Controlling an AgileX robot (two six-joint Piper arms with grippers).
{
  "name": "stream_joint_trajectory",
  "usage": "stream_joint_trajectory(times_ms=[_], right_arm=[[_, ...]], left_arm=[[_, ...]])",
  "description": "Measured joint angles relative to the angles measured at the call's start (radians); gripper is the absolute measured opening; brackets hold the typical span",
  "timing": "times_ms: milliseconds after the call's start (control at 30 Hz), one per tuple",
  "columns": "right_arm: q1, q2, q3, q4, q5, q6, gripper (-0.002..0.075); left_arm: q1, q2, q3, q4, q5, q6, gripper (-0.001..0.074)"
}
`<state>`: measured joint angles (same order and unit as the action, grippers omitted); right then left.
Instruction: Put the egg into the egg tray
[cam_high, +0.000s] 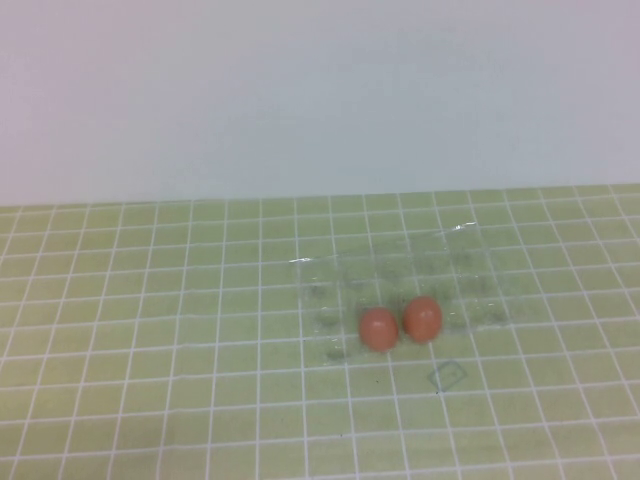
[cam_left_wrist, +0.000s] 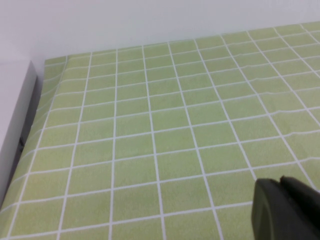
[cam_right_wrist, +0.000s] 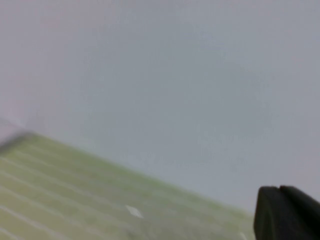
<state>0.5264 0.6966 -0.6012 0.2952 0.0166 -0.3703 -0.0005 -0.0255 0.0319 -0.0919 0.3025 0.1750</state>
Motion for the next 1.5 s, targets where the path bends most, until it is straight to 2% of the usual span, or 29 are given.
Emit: stream_joint_trajectory(times_ms=[133, 200, 400, 833, 1033, 1500], right_arm=[[-0.237, -0.145, 0.127, -0.041, 0.195, 0.000, -0.0001], [-0.320, -0.229, 0.176, -0.083, 0.260, 0.000, -0.0001], [-0.462, -0.430, 0.291, -0.126, 0.317, 0.000, -0.0001], [-0.519, -0.687, 0.525, -0.137, 0.330, 0.000, -0.0001], [-0.519, -0.706, 0.613, -0.112, 0.342, 0.000, -0.0001], [-0.519, -0.706, 0.629, -0.106, 0.369, 0.000, -0.0001]], left_arm=[[0.000, 0.000, 0.000, 0.000, 0.000, 0.000, 0.0000], [0.000, 0.000, 0.000, 0.000, 0.000, 0.000, 0.0000], [0.000, 0.000, 0.000, 0.000, 0.000, 0.000, 0.0000], [0.000, 0.000, 0.000, 0.000, 0.000, 0.000, 0.0000], [0.000, 0.000, 0.000, 0.000, 0.000, 0.000, 0.0000], [0.000, 0.000, 0.000, 0.000, 0.000, 0.000, 0.0000]])
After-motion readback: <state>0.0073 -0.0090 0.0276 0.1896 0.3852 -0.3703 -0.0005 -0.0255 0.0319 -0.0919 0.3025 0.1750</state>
